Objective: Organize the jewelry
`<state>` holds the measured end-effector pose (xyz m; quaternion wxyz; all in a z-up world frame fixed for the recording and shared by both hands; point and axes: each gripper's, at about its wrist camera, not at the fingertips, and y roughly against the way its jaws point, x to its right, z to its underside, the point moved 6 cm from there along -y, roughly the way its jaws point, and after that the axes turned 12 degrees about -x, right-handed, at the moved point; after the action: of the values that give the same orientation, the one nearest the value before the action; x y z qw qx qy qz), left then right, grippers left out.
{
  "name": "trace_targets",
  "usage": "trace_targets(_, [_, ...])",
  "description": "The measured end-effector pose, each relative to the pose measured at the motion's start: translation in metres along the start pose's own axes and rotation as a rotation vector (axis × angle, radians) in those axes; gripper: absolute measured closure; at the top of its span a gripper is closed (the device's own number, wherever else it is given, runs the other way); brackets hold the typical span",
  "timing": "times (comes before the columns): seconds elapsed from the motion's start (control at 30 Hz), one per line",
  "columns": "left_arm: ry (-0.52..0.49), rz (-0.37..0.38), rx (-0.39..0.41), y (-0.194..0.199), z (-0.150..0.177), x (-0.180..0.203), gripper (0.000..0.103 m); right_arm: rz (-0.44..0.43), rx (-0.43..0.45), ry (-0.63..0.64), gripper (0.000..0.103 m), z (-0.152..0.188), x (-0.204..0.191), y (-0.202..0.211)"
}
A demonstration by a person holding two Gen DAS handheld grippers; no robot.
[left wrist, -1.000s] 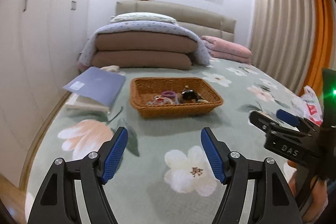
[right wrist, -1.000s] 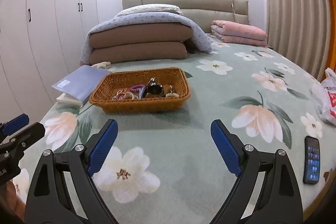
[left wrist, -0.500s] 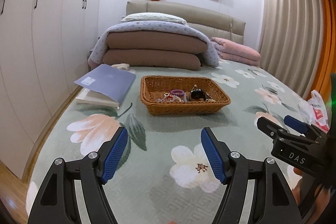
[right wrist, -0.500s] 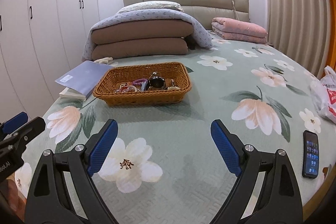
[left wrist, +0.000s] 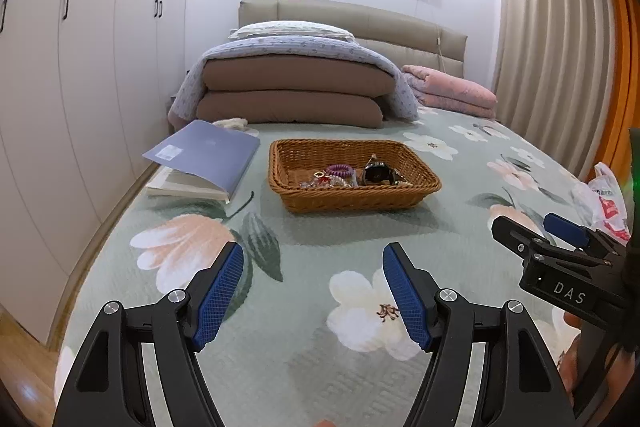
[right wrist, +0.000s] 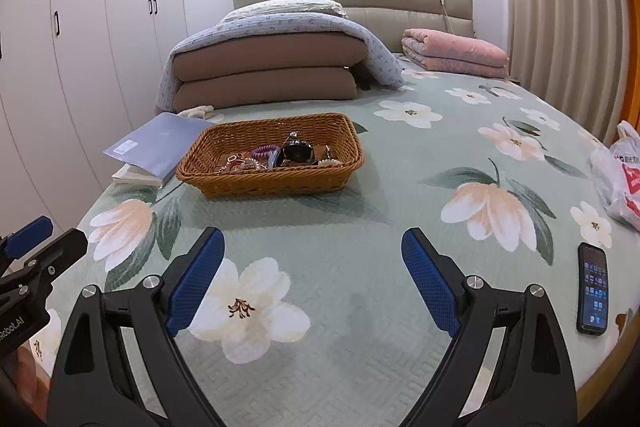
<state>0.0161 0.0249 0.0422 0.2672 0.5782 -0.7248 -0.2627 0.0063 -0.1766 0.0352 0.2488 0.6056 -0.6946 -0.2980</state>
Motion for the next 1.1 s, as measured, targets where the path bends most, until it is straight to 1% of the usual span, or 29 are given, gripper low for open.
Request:
trace_targets(0.53, [0.004, 0.032, -0.018, -0.002, 0.003, 0.002, 0.029, -0.015, -0.011, -0.005, 0.013, 0.003, 0.003, -0.001])
trace_targets(1.1, [0.0, 0.035, -0.033, -0.007, 0.005, 0.001, 0.029, -0.023, -0.032, -0.016, 0.012, 0.008, 0.006, -0.01])
